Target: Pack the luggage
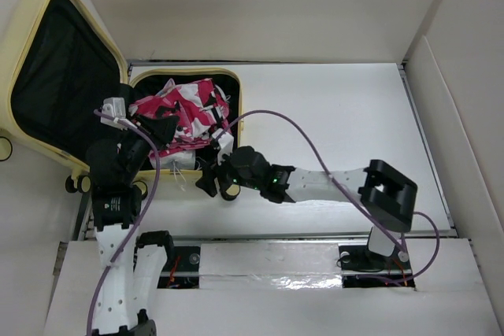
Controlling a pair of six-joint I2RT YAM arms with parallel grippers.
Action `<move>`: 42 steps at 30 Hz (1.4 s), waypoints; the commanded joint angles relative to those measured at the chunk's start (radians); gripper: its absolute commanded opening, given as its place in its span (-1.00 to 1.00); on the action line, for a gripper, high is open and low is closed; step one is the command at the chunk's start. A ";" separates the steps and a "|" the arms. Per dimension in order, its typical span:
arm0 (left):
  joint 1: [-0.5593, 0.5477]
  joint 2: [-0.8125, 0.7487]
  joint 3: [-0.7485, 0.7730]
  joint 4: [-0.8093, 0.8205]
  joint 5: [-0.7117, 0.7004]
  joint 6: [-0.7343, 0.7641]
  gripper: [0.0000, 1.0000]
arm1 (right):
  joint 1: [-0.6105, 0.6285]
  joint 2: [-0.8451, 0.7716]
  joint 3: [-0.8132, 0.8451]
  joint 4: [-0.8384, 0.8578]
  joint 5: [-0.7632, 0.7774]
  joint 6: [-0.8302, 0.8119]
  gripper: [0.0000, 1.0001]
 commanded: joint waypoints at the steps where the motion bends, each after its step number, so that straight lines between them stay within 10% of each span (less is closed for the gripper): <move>1: -0.065 -0.041 0.012 0.096 0.123 0.047 -0.64 | 0.026 0.097 0.076 0.148 0.084 0.130 0.39; 22: -0.375 -0.134 0.081 -0.029 -0.195 0.181 -0.40 | 0.089 0.465 0.208 0.536 0.395 0.436 0.50; 25: -0.396 -0.140 0.078 -0.045 -0.215 0.192 -0.40 | 0.100 0.490 0.225 0.586 0.431 0.437 0.26; 29: -0.416 -0.143 0.079 -0.065 -0.245 0.205 -0.40 | 0.110 0.478 0.205 0.646 0.478 0.433 -0.70; 32: -0.427 -0.145 0.085 -0.082 -0.282 0.210 -0.40 | 0.111 0.437 0.175 0.640 0.485 0.419 -1.00; 42: -0.427 -0.140 0.084 -0.074 -0.344 0.195 -0.39 | -0.052 0.257 0.258 0.316 0.245 0.192 -1.00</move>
